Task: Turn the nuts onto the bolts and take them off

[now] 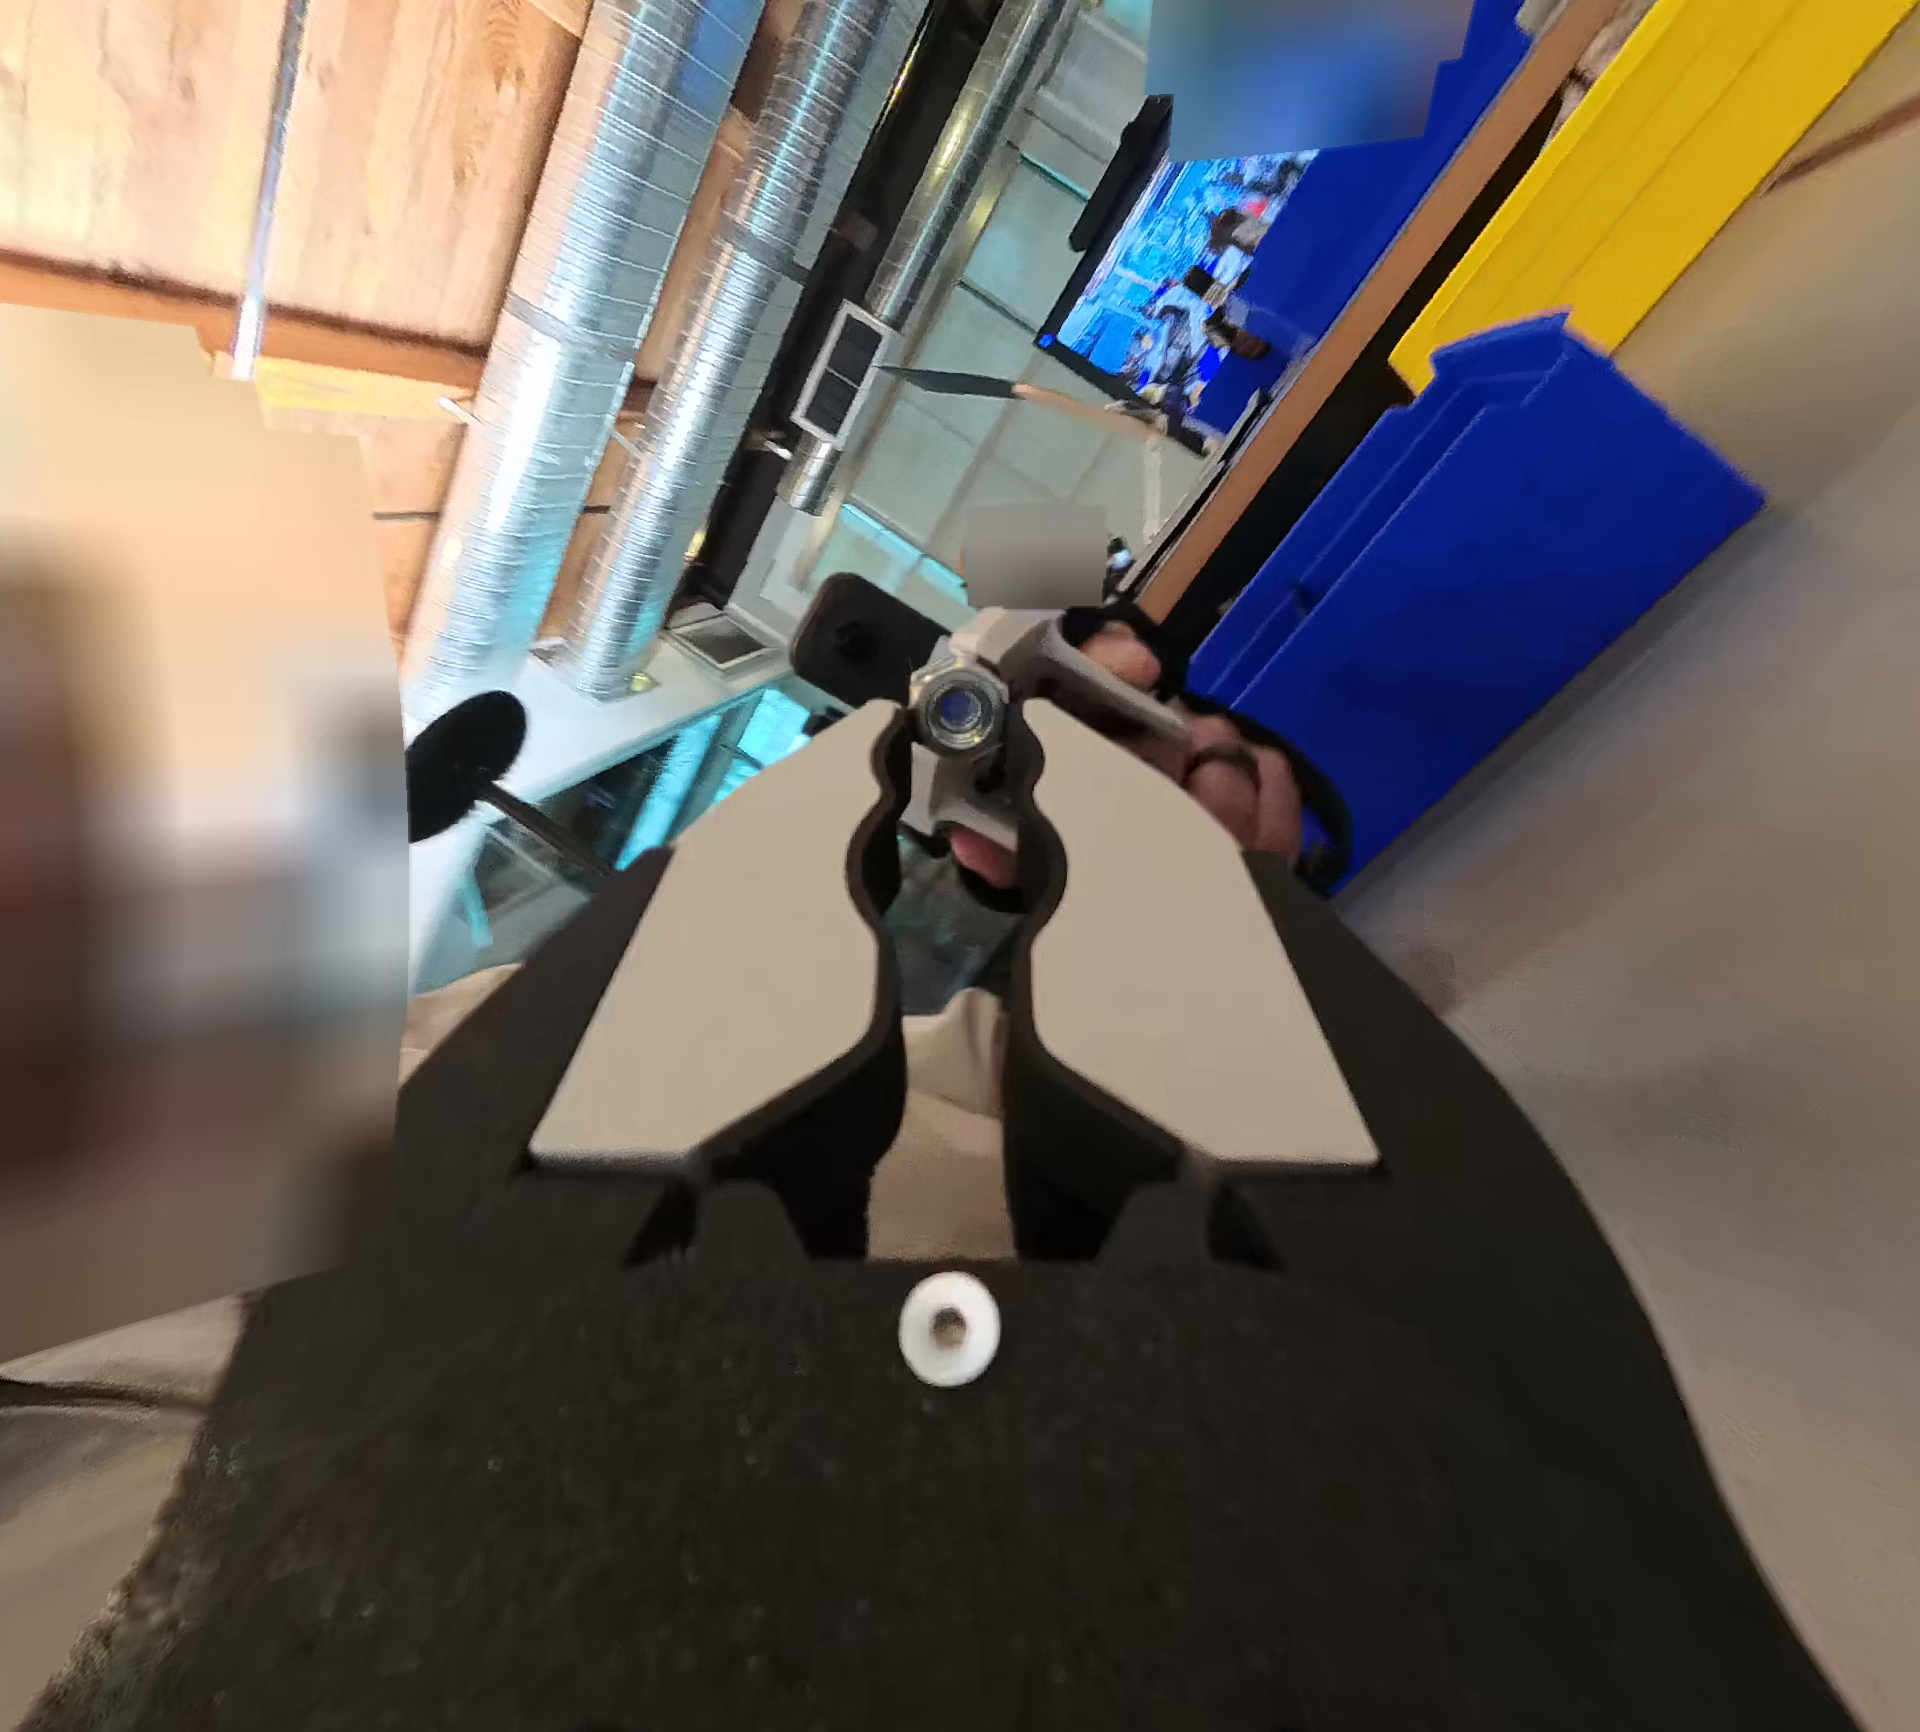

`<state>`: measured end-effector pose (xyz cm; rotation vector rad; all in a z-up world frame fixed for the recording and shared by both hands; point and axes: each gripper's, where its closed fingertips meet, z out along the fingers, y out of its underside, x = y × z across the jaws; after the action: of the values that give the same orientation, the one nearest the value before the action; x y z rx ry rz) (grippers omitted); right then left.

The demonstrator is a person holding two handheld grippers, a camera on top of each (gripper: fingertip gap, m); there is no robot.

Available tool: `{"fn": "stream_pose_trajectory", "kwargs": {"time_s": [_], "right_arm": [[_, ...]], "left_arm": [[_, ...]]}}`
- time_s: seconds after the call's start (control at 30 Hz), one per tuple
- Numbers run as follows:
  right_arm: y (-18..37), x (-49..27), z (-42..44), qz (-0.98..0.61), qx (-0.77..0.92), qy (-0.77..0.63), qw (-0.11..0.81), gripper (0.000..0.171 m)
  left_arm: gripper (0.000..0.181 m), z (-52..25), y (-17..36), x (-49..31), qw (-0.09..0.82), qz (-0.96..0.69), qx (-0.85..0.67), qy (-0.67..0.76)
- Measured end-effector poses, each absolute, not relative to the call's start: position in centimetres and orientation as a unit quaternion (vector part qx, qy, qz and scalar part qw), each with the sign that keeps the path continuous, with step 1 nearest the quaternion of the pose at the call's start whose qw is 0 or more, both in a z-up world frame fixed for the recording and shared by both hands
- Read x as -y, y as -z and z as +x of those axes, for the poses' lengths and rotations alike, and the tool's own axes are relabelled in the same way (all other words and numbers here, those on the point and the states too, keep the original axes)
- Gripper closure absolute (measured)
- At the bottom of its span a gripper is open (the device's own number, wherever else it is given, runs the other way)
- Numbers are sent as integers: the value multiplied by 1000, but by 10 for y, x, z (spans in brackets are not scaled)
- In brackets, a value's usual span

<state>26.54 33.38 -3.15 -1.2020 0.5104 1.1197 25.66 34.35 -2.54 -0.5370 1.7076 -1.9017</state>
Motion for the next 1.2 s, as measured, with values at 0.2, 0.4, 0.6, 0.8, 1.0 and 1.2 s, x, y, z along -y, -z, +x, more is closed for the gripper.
{"fn": "stream_pose_trajectory", "kwargs": {"time_s": [0.2, 0.4, 0.6, 0.8, 1.0, 1.2], "right_arm": [[43, -327, 253, -495, -279, -616, 545, 154], [38, -322, 237, -510, -260, -631, 524, 154], [22, -326, 226, -535, -207, -604, 554, 150], [17, -325, 230, -539, -192, -586, 574, 147], [30, -324, 240, -595, -172, -505, 602, 146], [58, -307, 258, -706, -153, -201, 661, 146]], "left_arm": [[164, 244, 37, -336, 341, -121, -705, 610], [164, 228, 31, -331, 353, -114, -698, 612], [164, 220, 20, -331, 336, -130, -664, 655], [164, 219, 20, -333, 320, -137, -654, 672], [164, 221, 20, -338, 304, -148, -646, 685], [164, 241, 34, -358, 322, -221, -632, 669]]}}
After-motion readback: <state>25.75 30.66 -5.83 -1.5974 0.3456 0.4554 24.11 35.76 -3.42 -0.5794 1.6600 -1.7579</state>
